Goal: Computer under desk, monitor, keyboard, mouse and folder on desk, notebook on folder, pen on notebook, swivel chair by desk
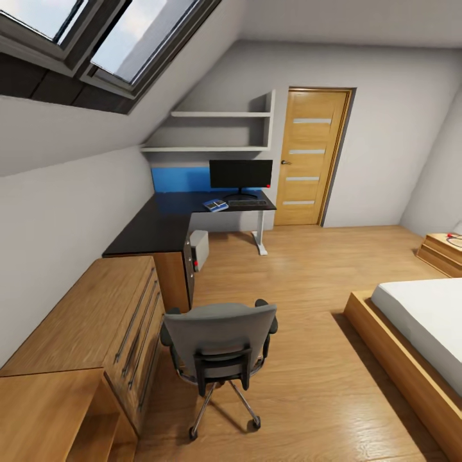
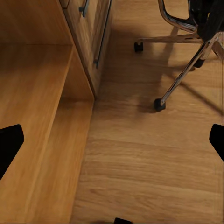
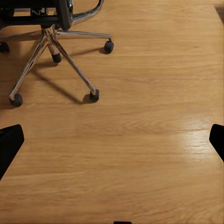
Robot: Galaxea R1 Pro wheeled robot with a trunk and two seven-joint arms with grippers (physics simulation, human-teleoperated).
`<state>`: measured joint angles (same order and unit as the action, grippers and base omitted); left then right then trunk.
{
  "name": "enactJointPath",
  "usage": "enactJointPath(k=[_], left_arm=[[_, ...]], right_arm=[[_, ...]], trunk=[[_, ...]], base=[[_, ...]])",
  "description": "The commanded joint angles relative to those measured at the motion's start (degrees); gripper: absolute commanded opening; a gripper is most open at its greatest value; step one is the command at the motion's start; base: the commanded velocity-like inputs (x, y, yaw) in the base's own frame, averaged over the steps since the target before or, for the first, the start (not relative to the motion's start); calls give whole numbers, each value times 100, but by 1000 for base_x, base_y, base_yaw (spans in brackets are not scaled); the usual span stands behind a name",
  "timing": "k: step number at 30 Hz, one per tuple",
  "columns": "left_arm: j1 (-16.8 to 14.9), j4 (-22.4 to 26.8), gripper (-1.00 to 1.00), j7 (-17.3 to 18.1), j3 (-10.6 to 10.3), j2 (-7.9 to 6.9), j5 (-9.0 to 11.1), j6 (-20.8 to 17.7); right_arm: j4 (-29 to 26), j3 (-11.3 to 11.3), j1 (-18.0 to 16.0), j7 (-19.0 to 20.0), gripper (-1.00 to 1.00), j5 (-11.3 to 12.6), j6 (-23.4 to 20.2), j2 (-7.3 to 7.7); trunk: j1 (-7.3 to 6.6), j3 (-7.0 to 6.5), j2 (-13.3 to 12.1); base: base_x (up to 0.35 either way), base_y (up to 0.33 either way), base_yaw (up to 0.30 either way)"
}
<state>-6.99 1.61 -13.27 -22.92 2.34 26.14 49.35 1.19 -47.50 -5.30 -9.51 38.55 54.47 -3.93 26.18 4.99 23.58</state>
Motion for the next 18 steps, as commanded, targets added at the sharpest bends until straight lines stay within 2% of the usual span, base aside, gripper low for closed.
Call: enactJointPath(k=[1,18], left_arm=[[-5,-3,100,-35,-51,5,23,7],[-5,-2,100,-34,-63,29,23,-34]], right_arm=[[13,-48,-6,-60,100,-14,11,-4],[5,-49,-6,-67,100,-15,3,-7]], trunk=[[26,31,54],[399,336,736]], base=[[0,0,0],[0,0,0]])
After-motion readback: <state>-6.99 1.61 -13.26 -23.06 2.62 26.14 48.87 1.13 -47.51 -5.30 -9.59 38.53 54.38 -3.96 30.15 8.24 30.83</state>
